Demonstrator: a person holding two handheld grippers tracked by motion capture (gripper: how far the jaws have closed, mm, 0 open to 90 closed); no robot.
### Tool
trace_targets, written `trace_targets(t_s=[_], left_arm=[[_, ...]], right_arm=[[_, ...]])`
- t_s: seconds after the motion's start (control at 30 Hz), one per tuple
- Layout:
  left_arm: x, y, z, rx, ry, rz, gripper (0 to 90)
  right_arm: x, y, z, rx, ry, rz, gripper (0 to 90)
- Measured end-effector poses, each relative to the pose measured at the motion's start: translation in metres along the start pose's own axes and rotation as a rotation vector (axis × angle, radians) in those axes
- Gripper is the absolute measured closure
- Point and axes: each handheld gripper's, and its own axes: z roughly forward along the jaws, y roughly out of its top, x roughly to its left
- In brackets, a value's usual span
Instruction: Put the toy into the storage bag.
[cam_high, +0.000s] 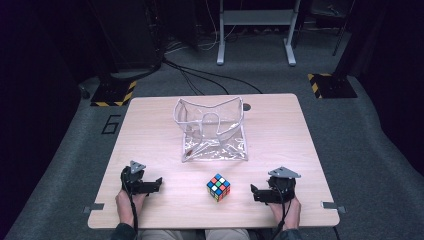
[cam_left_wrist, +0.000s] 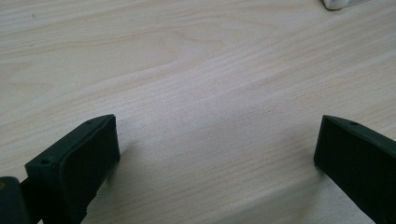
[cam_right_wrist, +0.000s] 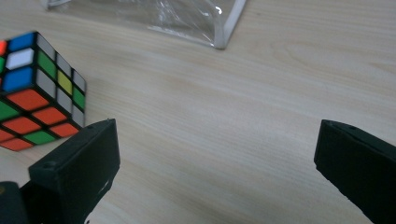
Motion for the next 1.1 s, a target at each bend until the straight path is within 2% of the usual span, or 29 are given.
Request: trace_targets(t_s=[0.1, 0.4, 0.5, 0.67, 0.8, 0.9, 1.1], left_arm=[[0.001, 0.0, 0.0, 0.002, -0.007, -0.004, 0.1], [0.001, 0.003, 0.003, 0.002, -0.012, 0.002, 0.1], [0.0, 0.003, 0.003, -0.001, -0.007, 0.006, 0.4], [0.001, 0.003, 0.003, -0.001, -0.011, 0.001, 0.5], [0.001, 0.003, 0.003, -0.002, -0.009, -0.001, 0.5], [0.001, 0.003, 0.003, 0.001, -0.01, -0.004, 0.5], [0.001, 0.003, 0.003, 0.0, -0.01, -0.003, 0.5]], right_arm=[[0.003, 0.006, -0.002, -0.007, 0.015, 0.002, 0.0], [0.015, 0.017, 0.007, 0.014, 0.041, -0.073, 0.0], [0.015, 0.019, 0.008, 0.017, 0.05, -0.073, 0.1], [0.02, 0.022, 0.005, 0.019, 0.063, -0.101, 0.1], [0.024, 0.024, 0.004, 0.011, 0.084, -0.1, 0.1], [0.029, 0.027, 0.005, 0.02, 0.09, -0.123, 0.1], [0.042, 0.034, 0.006, 0.021, 0.115, -0.139, 0.1]])
